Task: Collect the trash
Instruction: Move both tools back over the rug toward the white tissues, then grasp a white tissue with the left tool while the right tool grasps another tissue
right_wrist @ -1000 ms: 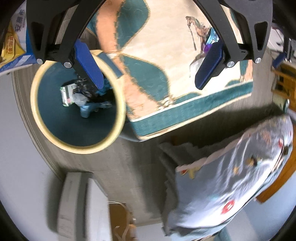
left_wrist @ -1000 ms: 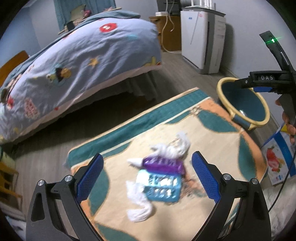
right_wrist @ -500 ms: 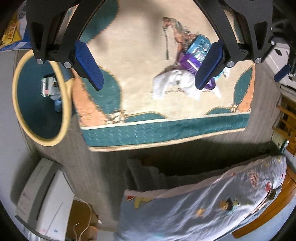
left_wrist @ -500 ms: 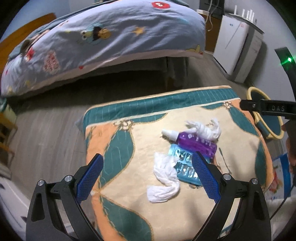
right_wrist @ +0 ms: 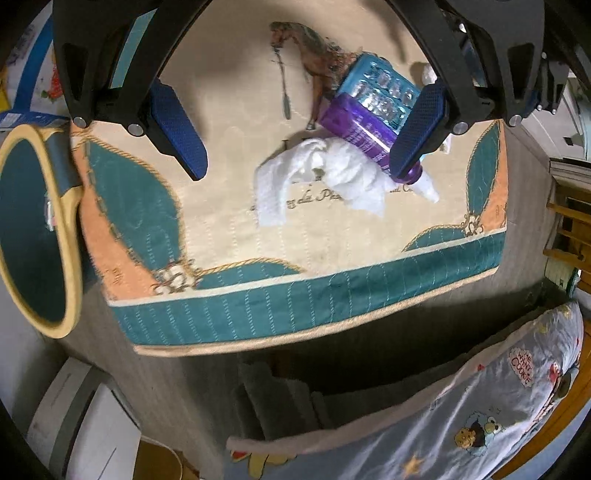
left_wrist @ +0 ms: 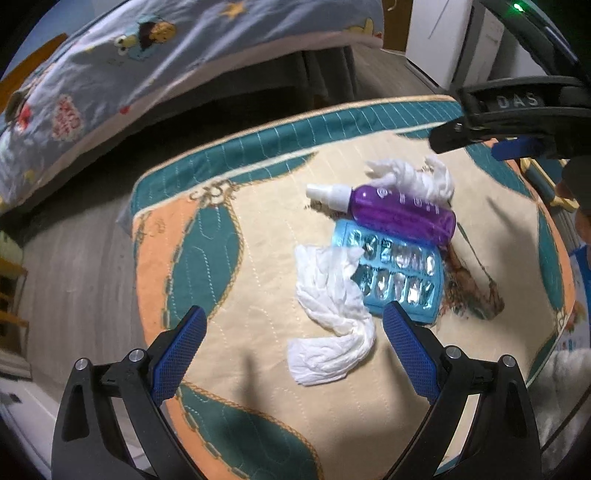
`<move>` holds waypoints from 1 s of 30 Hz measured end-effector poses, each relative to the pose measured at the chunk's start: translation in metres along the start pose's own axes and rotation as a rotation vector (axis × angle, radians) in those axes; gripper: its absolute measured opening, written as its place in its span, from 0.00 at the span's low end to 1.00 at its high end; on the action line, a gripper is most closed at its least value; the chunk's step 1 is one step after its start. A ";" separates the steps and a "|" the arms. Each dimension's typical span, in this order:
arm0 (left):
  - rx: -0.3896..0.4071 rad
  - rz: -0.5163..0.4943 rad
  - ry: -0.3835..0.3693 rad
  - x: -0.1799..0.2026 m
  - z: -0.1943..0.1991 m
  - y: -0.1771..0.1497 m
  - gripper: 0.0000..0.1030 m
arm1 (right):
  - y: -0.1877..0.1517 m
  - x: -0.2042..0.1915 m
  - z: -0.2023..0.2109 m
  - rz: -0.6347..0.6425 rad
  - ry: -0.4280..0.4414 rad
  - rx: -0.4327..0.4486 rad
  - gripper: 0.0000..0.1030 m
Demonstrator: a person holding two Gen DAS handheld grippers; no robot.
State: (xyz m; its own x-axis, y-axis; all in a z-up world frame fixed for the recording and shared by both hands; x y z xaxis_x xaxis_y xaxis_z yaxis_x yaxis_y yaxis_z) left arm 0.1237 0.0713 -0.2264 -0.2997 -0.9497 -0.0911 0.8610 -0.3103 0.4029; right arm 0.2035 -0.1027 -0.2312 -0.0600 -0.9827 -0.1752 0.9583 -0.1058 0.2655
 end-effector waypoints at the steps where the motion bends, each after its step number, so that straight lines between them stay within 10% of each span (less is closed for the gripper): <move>1: -0.005 -0.004 -0.002 0.000 -0.002 -0.001 0.92 | -0.001 -0.003 -0.003 -0.004 0.008 -0.009 0.93; 13: -0.047 -0.031 -0.045 0.006 -0.017 -0.008 0.90 | -0.016 -0.021 -0.032 -0.025 0.027 -0.093 0.61; 23: -0.116 -0.043 -0.116 0.018 -0.024 -0.013 0.22 | -0.013 -0.015 -0.030 -0.010 0.043 -0.107 0.32; 30: -0.044 -0.069 -0.112 0.020 -0.003 0.009 0.17 | -0.007 -0.005 -0.013 -0.016 0.053 -0.070 0.30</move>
State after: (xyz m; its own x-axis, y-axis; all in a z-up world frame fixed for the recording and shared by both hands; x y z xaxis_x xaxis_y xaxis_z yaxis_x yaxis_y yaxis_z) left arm 0.1262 0.0492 -0.2273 -0.4009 -0.9160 -0.0140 0.8531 -0.3788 0.3588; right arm 0.2010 -0.0946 -0.2448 -0.0625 -0.9712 -0.2299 0.9746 -0.1091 0.1958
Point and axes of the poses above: each gripper's, at about its wrist camera, not at the fingertips, and z roughly against the way its jaws point, x to its right, y to its top, the point moved 9 cm from there along -z, roughly the way its jaws point, and after that the axes turned 5 degrees about -z, right-handed, at the moved point
